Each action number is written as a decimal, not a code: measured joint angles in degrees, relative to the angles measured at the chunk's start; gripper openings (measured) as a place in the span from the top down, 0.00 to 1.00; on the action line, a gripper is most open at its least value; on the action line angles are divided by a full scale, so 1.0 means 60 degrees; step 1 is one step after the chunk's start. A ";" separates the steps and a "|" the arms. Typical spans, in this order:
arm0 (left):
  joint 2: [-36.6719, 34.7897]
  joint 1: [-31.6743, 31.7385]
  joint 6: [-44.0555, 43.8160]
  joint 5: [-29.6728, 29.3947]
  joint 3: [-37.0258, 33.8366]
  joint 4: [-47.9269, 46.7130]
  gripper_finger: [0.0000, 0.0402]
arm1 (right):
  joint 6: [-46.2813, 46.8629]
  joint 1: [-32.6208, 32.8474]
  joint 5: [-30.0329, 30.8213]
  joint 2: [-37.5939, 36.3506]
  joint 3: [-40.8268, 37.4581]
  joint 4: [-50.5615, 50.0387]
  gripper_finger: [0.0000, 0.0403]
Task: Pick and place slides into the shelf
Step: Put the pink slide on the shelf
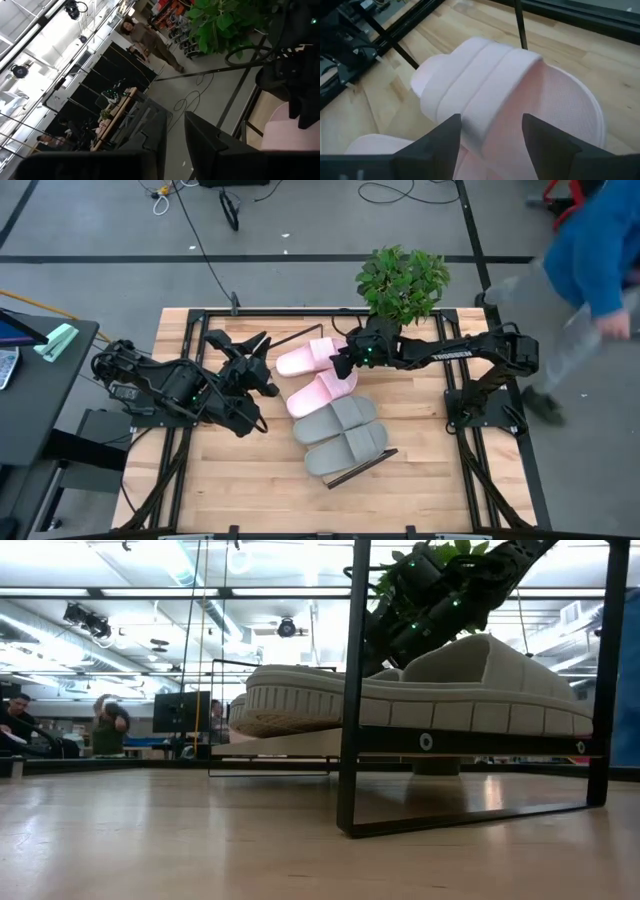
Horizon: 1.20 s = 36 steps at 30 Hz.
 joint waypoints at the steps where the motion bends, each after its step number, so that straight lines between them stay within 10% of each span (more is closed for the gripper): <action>1: 0.0000 -0.0001 -0.0001 0.0000 0.0000 0.0001 0.82 | -0.0032 0.0000 -0.0027 0.0015 0.0000 0.0112 0.47; 36: 0.0000 -0.0004 0.0021 0.0069 0.0000 0.0000 0.82 | -0.2920 -0.0233 -0.2409 0.0707 -0.0015 0.0704 0.98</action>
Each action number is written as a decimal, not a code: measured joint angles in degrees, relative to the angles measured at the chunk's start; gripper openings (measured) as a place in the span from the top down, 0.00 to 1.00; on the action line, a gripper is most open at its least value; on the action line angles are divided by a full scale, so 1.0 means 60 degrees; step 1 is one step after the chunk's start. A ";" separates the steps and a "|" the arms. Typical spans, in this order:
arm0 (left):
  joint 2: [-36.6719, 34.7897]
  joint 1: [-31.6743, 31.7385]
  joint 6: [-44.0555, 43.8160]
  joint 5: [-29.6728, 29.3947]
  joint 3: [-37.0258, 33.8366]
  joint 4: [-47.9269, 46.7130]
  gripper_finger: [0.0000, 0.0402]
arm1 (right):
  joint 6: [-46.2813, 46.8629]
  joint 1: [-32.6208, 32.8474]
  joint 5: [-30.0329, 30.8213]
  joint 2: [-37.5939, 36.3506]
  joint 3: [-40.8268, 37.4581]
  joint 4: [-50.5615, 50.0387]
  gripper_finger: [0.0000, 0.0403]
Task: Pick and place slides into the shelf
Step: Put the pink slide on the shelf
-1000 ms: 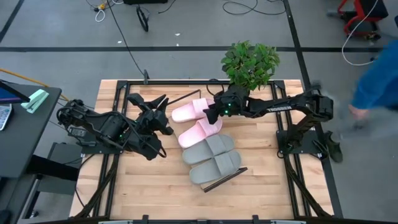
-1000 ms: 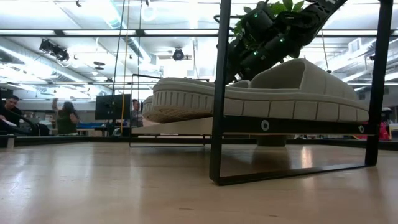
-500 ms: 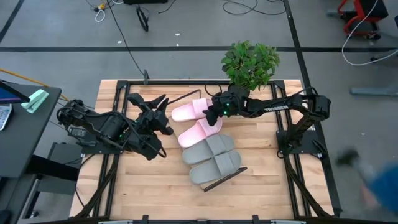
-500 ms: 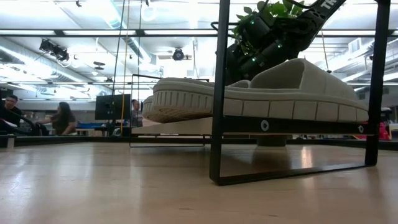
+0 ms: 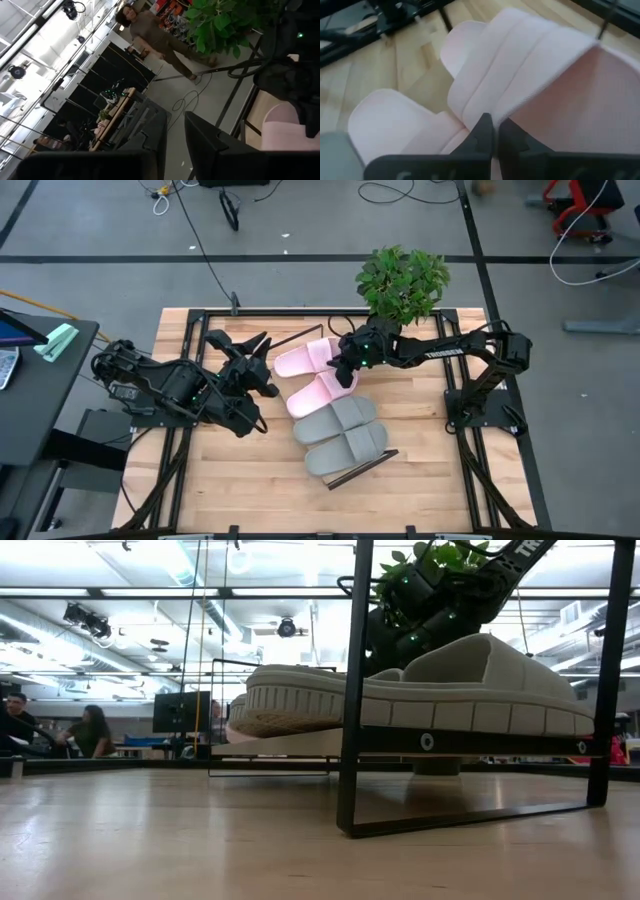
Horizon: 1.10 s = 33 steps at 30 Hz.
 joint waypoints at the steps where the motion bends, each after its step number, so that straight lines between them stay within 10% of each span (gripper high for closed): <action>1: 0.0000 0.0000 -0.0004 0.0050 0.0000 -0.0001 0.82 | -0.0077 0.0000 -0.0040 0.0000 0.0000 0.0008 0.98; 33: 0.0000 0.0436 -0.0007 0.0552 0.0000 -0.0004 0.83 | -0.1123 -0.1344 -0.3416 0.0018 0.1246 -0.1490 0.98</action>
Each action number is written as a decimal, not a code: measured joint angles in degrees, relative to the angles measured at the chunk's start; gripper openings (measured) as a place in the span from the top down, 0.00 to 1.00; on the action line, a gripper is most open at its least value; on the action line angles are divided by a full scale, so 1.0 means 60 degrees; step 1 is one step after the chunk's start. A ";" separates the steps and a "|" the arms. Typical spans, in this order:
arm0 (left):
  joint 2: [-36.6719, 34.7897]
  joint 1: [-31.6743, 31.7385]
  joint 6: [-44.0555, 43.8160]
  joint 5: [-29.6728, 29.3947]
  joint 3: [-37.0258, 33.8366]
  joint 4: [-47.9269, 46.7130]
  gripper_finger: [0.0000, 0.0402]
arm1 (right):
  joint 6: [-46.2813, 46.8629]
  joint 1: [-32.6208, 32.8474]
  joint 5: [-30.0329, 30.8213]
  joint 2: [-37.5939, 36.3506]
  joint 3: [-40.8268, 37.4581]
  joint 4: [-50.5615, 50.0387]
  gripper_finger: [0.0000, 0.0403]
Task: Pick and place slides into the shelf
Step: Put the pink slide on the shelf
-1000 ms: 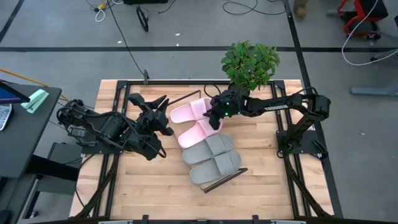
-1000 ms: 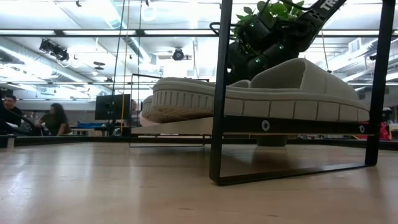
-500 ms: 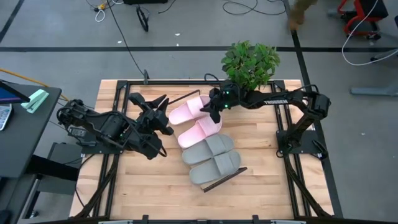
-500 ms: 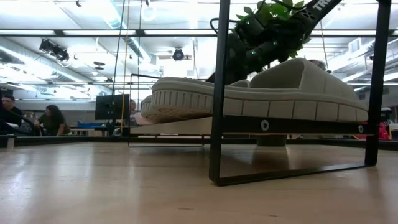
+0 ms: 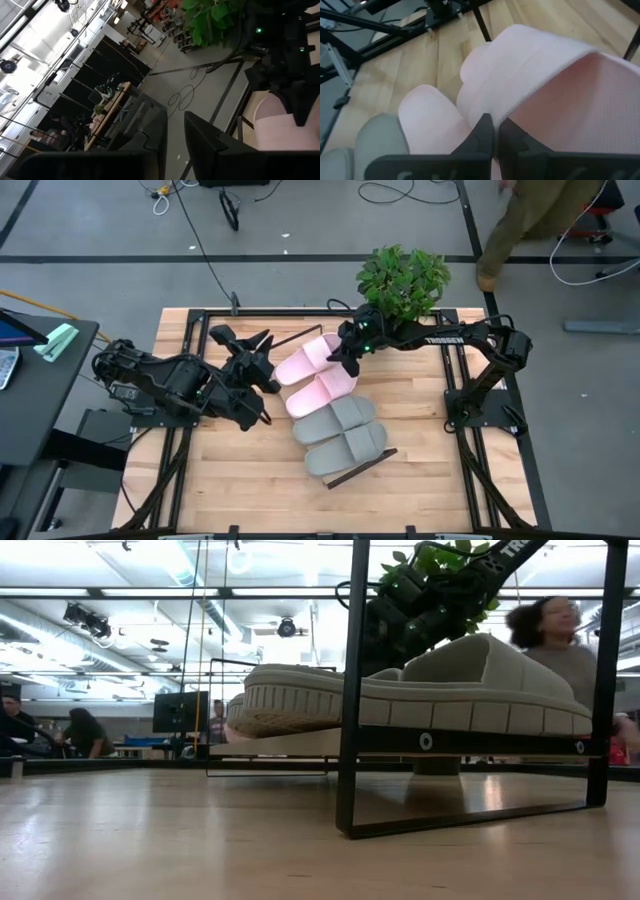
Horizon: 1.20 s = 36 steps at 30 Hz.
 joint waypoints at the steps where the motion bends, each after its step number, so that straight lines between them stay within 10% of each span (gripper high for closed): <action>1: 0.0000 0.0015 0.0000 0.0000 0.0000 -0.0003 0.83 | 0.0032 0.0000 -0.0072 -0.0003 0.0000 0.0011 0.98; 27: 0.0004 0.0056 0.0018 0.0007 0.0000 -0.0033 0.81 | 0.0788 0.0131 0.0163 0.1000 0.0014 0.0337 0.94; 36: 0.0004 0.0059 0.0018 0.0005 0.0000 -0.0084 0.83 | 0.0187 0.0148 0.0981 0.0609 -0.0013 -0.0573 0.73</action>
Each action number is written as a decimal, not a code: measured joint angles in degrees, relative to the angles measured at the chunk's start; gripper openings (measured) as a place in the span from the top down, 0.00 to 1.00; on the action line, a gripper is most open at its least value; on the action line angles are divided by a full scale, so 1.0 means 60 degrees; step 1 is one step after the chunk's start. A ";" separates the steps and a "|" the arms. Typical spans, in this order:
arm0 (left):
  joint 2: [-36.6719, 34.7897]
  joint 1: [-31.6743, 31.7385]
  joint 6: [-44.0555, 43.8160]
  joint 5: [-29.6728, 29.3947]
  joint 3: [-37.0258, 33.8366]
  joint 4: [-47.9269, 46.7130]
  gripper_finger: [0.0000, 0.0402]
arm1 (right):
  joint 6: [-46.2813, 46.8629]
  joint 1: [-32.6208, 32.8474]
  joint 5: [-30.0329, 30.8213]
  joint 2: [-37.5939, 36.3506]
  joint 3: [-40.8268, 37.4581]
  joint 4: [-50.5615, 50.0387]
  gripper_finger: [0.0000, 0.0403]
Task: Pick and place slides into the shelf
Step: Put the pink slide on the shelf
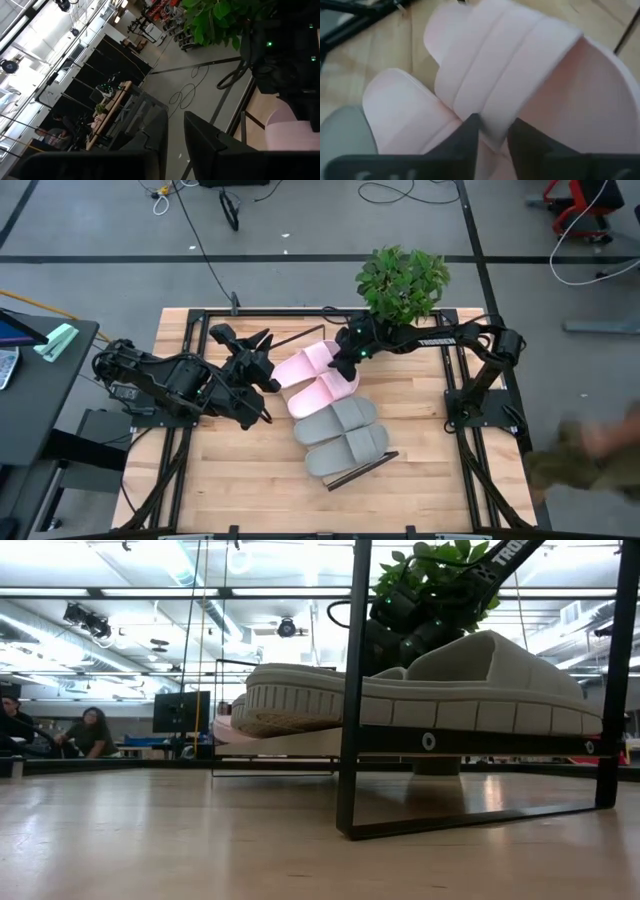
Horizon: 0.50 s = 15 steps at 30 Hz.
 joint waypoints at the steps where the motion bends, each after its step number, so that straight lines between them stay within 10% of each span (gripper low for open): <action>1: 0.0000 0.0008 0.0000 -0.0001 0.0000 -0.0002 0.83 | -0.0076 0.0039 0.0032 0.0000 -0.0004 -0.0051 0.69; 8: 0.0000 0.0008 0.0000 -0.0001 0.0000 -0.0006 0.81 | -0.0335 0.0367 0.0813 -0.0278 -0.0005 -0.0070 0.46; 15: 0.0000 0.0008 -0.0004 -0.0004 0.0000 -0.0043 0.83 | -0.0545 0.0508 0.2131 -0.1141 -0.0003 0.0074 0.44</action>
